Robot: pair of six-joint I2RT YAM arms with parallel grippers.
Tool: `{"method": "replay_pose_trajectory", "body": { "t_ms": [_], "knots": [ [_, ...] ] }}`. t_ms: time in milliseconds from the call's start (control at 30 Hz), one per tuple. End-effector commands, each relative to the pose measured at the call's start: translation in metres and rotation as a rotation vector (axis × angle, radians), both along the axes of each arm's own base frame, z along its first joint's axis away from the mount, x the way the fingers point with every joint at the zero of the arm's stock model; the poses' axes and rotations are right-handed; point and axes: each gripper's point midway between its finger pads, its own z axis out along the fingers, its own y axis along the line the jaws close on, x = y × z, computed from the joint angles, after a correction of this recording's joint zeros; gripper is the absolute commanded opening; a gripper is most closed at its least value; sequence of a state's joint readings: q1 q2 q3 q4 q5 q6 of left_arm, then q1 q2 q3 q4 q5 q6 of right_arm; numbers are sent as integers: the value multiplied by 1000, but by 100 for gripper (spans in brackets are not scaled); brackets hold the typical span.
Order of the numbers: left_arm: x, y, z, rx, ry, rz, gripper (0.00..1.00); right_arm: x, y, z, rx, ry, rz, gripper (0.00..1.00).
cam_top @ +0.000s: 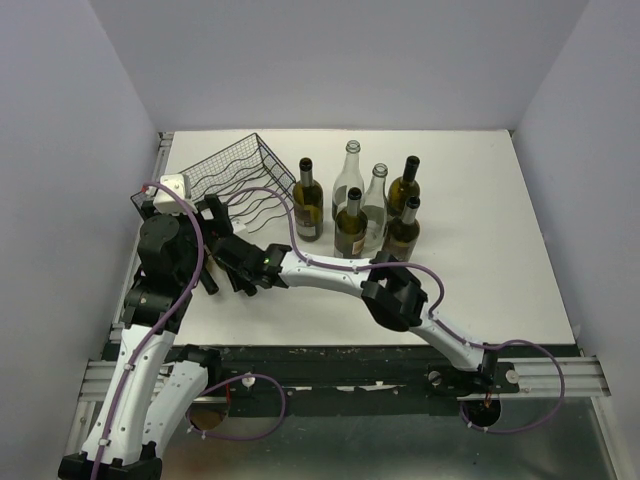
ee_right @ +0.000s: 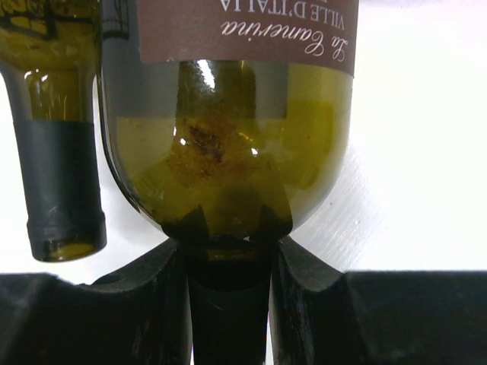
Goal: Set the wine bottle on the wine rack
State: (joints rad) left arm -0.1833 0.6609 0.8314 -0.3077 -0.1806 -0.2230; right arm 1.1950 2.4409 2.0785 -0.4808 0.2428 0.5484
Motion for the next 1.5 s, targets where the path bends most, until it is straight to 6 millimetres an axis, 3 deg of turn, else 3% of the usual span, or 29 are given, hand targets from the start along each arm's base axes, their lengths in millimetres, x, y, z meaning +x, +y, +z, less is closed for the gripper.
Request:
{"method": "replay_pose_trajectory", "body": {
  "t_ms": [0,600,867,1100,1467],
  "knots": [
    [0,10,7,-2,-35,52,99,36,18,40,89,-129,-43,1],
    [0,14,4,10,-27,73,99,70,31,41,75,-259,-19,2],
    [0,15,4,12,-29,79,99,72,40,41,104,-272,-7,23],
    [0,16,3,16,-24,80,99,73,37,36,101,-270,-16,49],
    [0,15,1,23,-21,77,99,72,34,26,72,-265,-18,64]
  ]
}}
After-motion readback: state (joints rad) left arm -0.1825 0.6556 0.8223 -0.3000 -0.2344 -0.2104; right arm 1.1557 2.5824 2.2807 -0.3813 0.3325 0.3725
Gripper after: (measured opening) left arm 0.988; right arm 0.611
